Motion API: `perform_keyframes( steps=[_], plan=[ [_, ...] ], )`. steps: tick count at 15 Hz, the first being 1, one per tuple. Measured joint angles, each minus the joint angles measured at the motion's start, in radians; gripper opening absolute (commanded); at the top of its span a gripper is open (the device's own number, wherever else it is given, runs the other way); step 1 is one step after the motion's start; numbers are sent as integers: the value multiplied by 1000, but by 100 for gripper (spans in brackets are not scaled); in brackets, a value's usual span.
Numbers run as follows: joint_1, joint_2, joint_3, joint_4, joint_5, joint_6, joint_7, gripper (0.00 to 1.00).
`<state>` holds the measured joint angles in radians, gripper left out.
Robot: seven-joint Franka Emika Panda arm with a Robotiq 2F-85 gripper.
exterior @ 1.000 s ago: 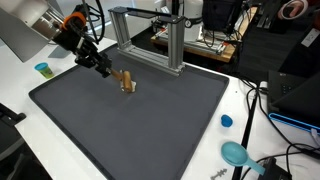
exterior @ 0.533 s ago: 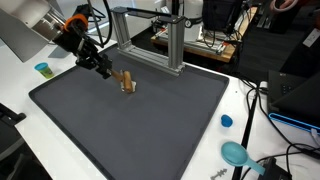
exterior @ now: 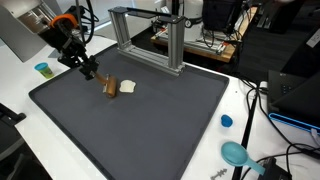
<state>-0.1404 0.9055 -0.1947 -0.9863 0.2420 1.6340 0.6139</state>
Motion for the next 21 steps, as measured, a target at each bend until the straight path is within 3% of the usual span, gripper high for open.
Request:
perform_keyframes(
  steps=[6,12,21],
  plan=[
    [12,-59,-17,-63,-1,113,-25,21],
    [67,-306,6,-306,-49,225,-288,21],
    [56,-613,65,-739,-74,515,-569,21]
  ],
)
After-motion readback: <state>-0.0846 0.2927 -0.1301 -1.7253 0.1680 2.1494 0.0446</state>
